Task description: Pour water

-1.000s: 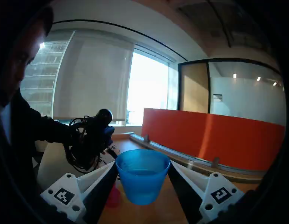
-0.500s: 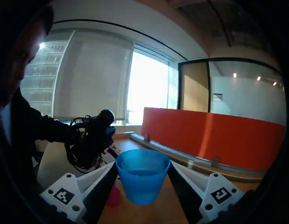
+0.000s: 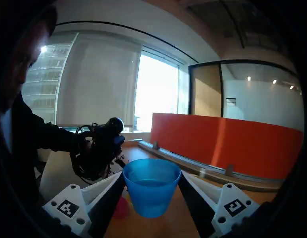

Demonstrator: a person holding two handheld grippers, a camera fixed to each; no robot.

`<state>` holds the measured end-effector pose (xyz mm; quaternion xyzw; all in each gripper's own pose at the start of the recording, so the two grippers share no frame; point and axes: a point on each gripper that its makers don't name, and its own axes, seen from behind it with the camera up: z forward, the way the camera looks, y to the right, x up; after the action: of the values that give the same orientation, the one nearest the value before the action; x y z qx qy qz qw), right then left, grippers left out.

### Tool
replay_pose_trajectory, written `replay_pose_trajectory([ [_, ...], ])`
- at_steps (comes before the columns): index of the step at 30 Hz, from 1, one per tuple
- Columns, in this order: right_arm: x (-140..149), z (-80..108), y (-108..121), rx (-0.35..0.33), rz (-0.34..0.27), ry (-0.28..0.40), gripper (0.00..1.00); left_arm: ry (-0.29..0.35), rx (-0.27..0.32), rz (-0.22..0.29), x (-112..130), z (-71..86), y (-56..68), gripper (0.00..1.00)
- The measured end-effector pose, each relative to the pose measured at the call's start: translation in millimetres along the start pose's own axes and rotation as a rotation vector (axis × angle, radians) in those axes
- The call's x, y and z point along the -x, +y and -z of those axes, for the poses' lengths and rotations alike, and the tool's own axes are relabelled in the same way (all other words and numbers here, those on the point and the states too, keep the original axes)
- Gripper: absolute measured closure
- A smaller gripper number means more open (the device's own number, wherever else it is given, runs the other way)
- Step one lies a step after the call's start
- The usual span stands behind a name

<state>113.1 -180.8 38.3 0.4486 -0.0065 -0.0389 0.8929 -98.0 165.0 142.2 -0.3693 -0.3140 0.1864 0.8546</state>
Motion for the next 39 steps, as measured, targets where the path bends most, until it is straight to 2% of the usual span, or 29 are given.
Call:
replay_pose_trajectory([
  [24,6.8,0.6,5.0,0.007,-0.007,-0.008,0.09,-0.012,-0.005,-0.013,-0.6,-16.6,-1.1,0.07],
  [39,7.9,0.0,5.3,0.009,-0.007,-0.009,0.09,0.005,-0.017,0.003,-4.2,-14.8,-4.0,0.11],
])
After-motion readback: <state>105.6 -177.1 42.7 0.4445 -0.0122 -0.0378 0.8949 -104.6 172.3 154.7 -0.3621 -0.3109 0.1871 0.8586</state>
